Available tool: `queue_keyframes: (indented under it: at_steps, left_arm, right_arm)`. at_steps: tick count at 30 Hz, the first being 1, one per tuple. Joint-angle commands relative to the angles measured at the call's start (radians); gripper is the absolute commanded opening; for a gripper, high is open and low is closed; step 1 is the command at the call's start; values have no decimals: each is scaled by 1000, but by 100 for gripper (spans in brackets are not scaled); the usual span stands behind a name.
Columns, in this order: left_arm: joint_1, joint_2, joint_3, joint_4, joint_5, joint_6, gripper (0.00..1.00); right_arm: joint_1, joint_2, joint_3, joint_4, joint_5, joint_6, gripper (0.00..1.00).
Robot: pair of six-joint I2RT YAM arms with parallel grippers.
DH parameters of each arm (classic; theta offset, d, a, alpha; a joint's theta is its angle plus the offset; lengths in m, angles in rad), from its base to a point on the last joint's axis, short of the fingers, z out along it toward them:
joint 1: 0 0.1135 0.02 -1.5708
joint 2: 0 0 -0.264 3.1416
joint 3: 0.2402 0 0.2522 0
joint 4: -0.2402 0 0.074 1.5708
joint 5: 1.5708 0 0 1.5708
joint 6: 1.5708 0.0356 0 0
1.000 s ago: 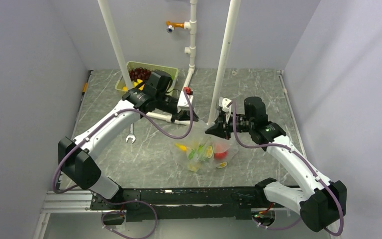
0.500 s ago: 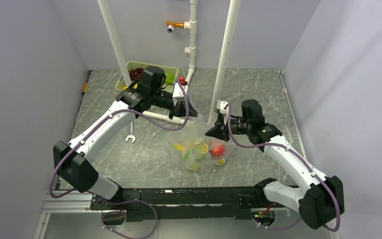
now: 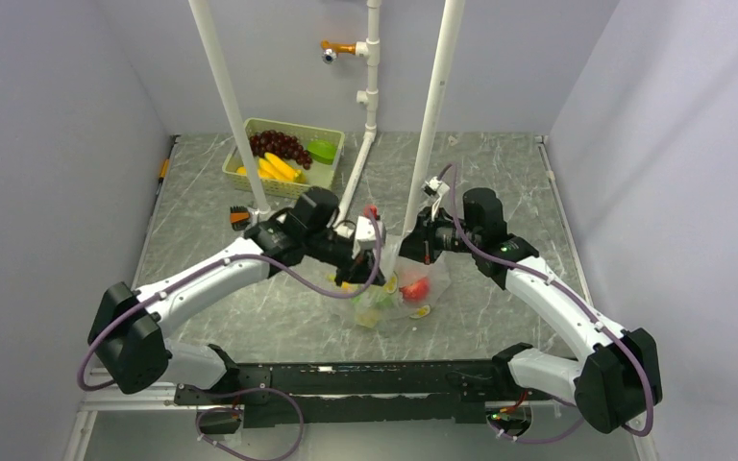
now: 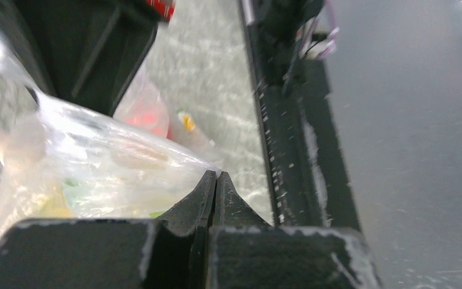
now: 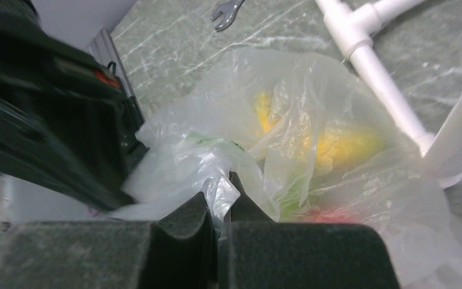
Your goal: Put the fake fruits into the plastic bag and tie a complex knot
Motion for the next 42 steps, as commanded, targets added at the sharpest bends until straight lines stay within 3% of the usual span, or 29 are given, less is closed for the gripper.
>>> queue_keyframes:
  at_steps: [1, 5, 8, 14, 17, 20, 24, 28, 32, 37, 42]
  left_arm:
    - [-108, 29, -106, 42, -241, 30, 0]
    - [-87, 90, -174, 150, -503, -23, 0]
    - [-18, 121, -177, 264, -606, -124, 0]
    - [65, 135, -203, 500, -431, -244, 0]
    - [67, 82, -229, 511, -304, -222, 0]
    - [61, -42, -281, 472, -266, -230, 0]
    - [-24, -120, -297, 370, -324, -230, 0]
    - [-66, 43, -264, 383, -396, -426, 0]
    - [-61, 177, -257, 523, -491, -545, 0]
    - [18, 203, -309, 804, -613, -693, 0]
    - [66, 185, -313, 925, -505, -758, 0]
  right_arm:
    - [-11, -12, 1, 97, 135, 217, 0]
    - [-12, -46, -8, 82, 113, 254, 0]
    - [-10, -59, -48, 105, 48, 288, 0]
    - [-5, -35, -100, 258, -70, 370, 0]
    - [-5, -28, -93, 292, 2, 403, 0]
    - [-5, -56, -85, 238, 149, 410, 0]
    - [7, -100, -115, 249, 225, 451, 0]
    - [21, -109, -146, 321, 225, 482, 0]
    - [22, -120, -158, 358, 189, 506, 0]
    - [23, -125, -161, 310, 130, 485, 0]
    - [27, -123, -173, 273, 94, 455, 0]
